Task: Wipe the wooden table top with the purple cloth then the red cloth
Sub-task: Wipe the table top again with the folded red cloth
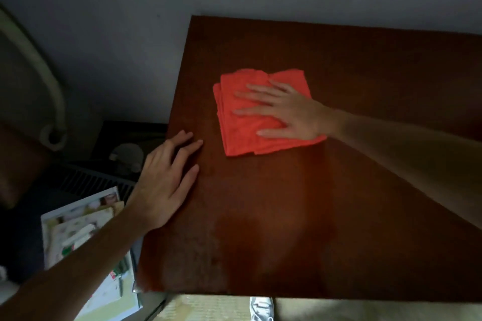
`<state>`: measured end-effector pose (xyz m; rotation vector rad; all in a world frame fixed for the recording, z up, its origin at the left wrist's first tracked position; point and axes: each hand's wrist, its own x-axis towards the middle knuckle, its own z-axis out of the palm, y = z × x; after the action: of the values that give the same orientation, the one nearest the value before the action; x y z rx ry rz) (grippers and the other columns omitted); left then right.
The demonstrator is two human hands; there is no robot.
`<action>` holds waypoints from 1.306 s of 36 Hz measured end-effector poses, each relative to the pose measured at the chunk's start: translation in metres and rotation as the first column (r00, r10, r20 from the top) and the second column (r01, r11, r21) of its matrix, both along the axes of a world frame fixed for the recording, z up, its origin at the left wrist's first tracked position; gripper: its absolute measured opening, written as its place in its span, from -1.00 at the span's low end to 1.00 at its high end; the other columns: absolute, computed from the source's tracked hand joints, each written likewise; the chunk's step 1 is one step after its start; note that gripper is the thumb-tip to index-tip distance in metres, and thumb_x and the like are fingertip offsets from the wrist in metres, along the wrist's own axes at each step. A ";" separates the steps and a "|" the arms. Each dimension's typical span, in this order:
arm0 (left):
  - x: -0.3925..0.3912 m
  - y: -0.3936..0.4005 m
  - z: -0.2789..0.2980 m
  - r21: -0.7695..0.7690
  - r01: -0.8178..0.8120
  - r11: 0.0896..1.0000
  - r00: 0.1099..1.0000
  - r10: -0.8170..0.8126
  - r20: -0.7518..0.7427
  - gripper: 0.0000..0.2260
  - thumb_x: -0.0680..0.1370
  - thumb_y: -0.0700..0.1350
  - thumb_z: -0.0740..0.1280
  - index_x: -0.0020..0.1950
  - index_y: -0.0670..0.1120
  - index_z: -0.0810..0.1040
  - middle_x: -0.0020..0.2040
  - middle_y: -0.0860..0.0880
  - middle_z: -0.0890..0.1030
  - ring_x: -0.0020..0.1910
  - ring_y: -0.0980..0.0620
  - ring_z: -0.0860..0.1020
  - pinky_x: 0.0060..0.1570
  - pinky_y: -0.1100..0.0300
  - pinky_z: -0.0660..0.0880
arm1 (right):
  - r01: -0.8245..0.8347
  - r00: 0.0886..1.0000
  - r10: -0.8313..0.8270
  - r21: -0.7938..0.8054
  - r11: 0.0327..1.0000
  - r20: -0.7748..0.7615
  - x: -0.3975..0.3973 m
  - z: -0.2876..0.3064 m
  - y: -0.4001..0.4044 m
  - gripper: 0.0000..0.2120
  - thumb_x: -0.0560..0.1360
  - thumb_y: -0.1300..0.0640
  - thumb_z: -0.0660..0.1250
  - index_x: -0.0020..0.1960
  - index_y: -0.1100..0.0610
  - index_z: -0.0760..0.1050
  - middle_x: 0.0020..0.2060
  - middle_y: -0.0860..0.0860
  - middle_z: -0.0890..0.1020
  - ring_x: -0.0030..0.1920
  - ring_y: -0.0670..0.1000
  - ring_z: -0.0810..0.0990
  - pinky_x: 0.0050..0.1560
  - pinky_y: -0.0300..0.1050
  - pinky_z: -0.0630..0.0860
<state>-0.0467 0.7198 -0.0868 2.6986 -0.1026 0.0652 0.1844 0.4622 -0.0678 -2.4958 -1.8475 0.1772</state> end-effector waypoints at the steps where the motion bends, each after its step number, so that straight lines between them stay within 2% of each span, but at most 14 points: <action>1: 0.001 0.001 0.000 -0.011 -0.004 1.000 1.000 0.003 -0.008 -0.56 0.66 0.08 0.08 0.52 0.00 0.32 0.51 0.00 0.29 0.57 0.11 0.13 0.46 0.32 -0.03 | 0.013 1.000 -0.013 -0.008 1.000 0.011 0.021 0.000 0.008 -0.39 0.64 -0.36 0.01 0.65 -0.22 0.10 0.68 -0.09 0.04 0.68 0.01 -0.07 0.62 0.24 -0.09; 5: 0.001 0.000 0.003 -0.054 -0.016 0.998 1.000 0.015 -0.023 -0.57 0.66 0.08 0.08 0.52 0.01 0.33 0.52 0.03 0.28 0.58 0.11 0.13 0.50 0.22 0.02 | 0.078 0.996 -0.078 -0.024 0.997 0.037 0.093 0.000 0.041 -0.34 0.61 -0.44 -0.11 0.65 -0.23 0.07 0.68 -0.09 0.06 0.67 0.03 -0.01 0.60 0.27 0.00; 9: 0.003 -0.001 0.004 -0.088 -0.037 0.995 0.999 0.034 -0.039 -0.58 0.67 0.08 0.08 0.52 0.02 0.34 0.52 0.07 0.28 0.58 0.09 0.14 0.50 0.17 0.05 | 0.190 0.982 -0.190 0.006 0.982 0.001 0.140 0.003 0.069 -0.24 0.54 -0.52 -0.20 0.64 -0.23 0.10 0.67 -0.09 0.09 0.67 0.02 0.03 0.59 0.22 0.00; 16: 0.003 -0.001 0.002 -0.102 -0.048 0.994 0.999 0.046 -0.029 -0.58 0.67 0.10 0.08 0.51 0.04 0.33 0.51 0.12 0.29 0.57 0.11 0.15 0.50 0.22 0.03 | 0.379 0.925 -0.377 0.070 0.923 -0.047 0.158 0.001 0.097 -0.27 0.51 -0.48 -0.11 0.62 -0.26 0.11 0.66 -0.10 0.13 0.67 0.03 0.02 0.61 0.21 -0.04; 21: 0.003 -0.001 0.000 -0.119 -0.054 0.991 0.999 0.053 -0.012 -0.54 0.68 0.14 0.06 0.54 -0.01 0.29 0.52 0.11 0.26 0.58 0.15 0.11 0.52 0.23 0.00 | 0.521 0.854 -0.518 0.095 0.848 -0.052 0.141 -0.006 0.112 -0.41 0.65 -0.35 0.01 0.64 -0.25 0.08 0.67 -0.09 0.08 0.67 0.05 -0.03 0.61 0.29 -0.11; 24: 0.001 -0.001 -0.001 -0.161 -0.074 0.984 0.997 0.079 0.024 -0.50 0.67 0.14 0.09 0.57 -0.03 0.21 0.55 0.10 0.18 0.59 0.16 0.05 0.51 0.29 -0.03 | 0.566 0.824 -0.563 0.076 0.821 -0.055 0.118 -0.009 0.126 -0.41 0.66 -0.35 -0.02 0.65 -0.24 0.04 0.68 -0.08 0.05 0.68 0.06 -0.07 0.60 0.32 -0.15; 27: -0.001 -0.002 -0.004 -0.208 -0.102 0.973 0.992 0.116 0.053 -0.45 0.65 0.16 0.10 0.58 -0.05 0.17 0.57 0.05 0.13 0.58 0.15 0.05 0.51 0.27 -0.01 | 0.527 0.850 -0.525 0.073 0.847 -0.043 0.076 -0.009 0.132 -0.40 0.66 -0.34 -0.01 0.65 -0.22 0.05 0.68 -0.07 0.04 0.68 0.08 -0.06 0.60 0.32 -0.15; 32: -0.011 0.001 0.001 -0.293 -0.204 0.934 0.953 0.258 0.160 -0.47 0.62 0.13 0.16 0.48 -0.18 0.30 0.48 -0.11 0.27 0.47 0.01 0.26 0.45 0.14 0.15 | 0.413 0.911 -0.413 0.049 0.909 -0.015 -0.039 -0.009 0.126 -0.26 0.54 -0.40 -0.18 0.65 -0.16 0.10 0.67 -0.03 0.10 0.68 0.11 -0.02 0.60 0.36 -0.08; 34: -0.020 0.002 0.009 -0.352 -0.280 0.893 0.924 0.350 0.154 -0.50 0.62 0.15 0.16 0.40 -0.17 0.37 0.41 -0.11 0.32 0.41 -0.04 0.32 0.41 0.06 0.22 | 0.371 0.929 -0.369 0.061 0.927 -0.038 -0.094 -0.009 0.115 -0.30 0.58 -0.36 -0.10 0.65 -0.13 0.14 0.67 -0.02 0.10 0.67 0.11 -0.01 0.60 0.36 -0.07; 36: -0.034 0.002 0.019 -0.413 -0.310 0.856 0.909 0.395 0.137 -0.53 0.61 0.17 0.15 0.34 -0.15 0.42 0.36 -0.08 0.35 0.36 -0.02 0.35 0.36 0.09 0.24 | 0.323 0.946 -0.320 0.070 0.944 -0.052 -0.153 -0.010 0.101 -0.33 0.59 -0.32 0.01 0.65 -0.13 0.14 0.68 -0.02 0.07 0.68 0.10 -0.05 0.60 0.35 -0.08; 38: -0.049 0.006 0.030 -0.421 -0.291 0.859 0.916 0.377 0.137 -0.61 0.62 0.14 0.16 0.29 -0.10 0.45 0.30 0.00 0.36 0.31 0.02 0.38 0.32 0.14 0.25 | 0.281 0.959 -0.278 0.055 0.958 -0.049 -0.204 -0.012 0.088 -0.35 0.61 -0.33 0.06 0.64 -0.14 0.12 0.68 -0.03 0.04 0.68 0.10 -0.10 0.60 0.35 -0.07; 41: -0.064 0.021 0.041 -0.386 -0.220 0.896 0.957 0.275 0.093 -0.67 0.63 0.14 0.13 0.21 -0.04 0.49 0.19 0.07 0.38 0.21 0.06 0.43 0.28 0.07 0.36 | 0.233 0.971 -0.231 0.038 0.972 -0.068 -0.253 -0.011 0.076 -0.35 0.63 -0.34 0.07 0.65 -0.14 0.09 0.68 -0.01 0.06 0.68 0.10 -0.11 0.61 0.34 -0.04; 45: -0.061 0.040 0.049 -0.397 -0.265 0.878 0.963 0.258 -0.074 -0.52 0.57 0.23 0.12 0.23 -0.09 0.53 0.14 -0.04 0.42 0.14 0.01 0.51 0.22 -0.02 0.46 | 0.196 0.970 -0.189 0.033 0.980 -0.154 -0.263 0.008 0.066 -0.36 0.66 -0.30 0.04 0.67 -0.11 0.06 0.68 -0.05 0.05 0.68 0.02 -0.13 0.65 0.21 -0.15; 47: -0.052 0.044 0.053 -0.365 -0.258 0.895 0.966 0.240 -0.095 -0.47 0.54 0.24 0.11 0.26 -0.12 0.53 0.15 -0.08 0.44 0.13 -0.03 0.54 0.16 -0.01 0.50 | 0.300 0.923 -0.260 0.107 0.948 -0.283 -0.256 0.019 0.059 -0.39 0.66 -0.26 0.08 0.65 -0.07 0.16 0.66 -0.04 0.12 0.67 -0.02 -0.04 0.65 0.14 -0.05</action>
<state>-0.0984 0.7643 -0.0339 2.3119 0.2496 0.0883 -0.0716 0.5211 -0.0490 -2.4556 -1.3357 0.3324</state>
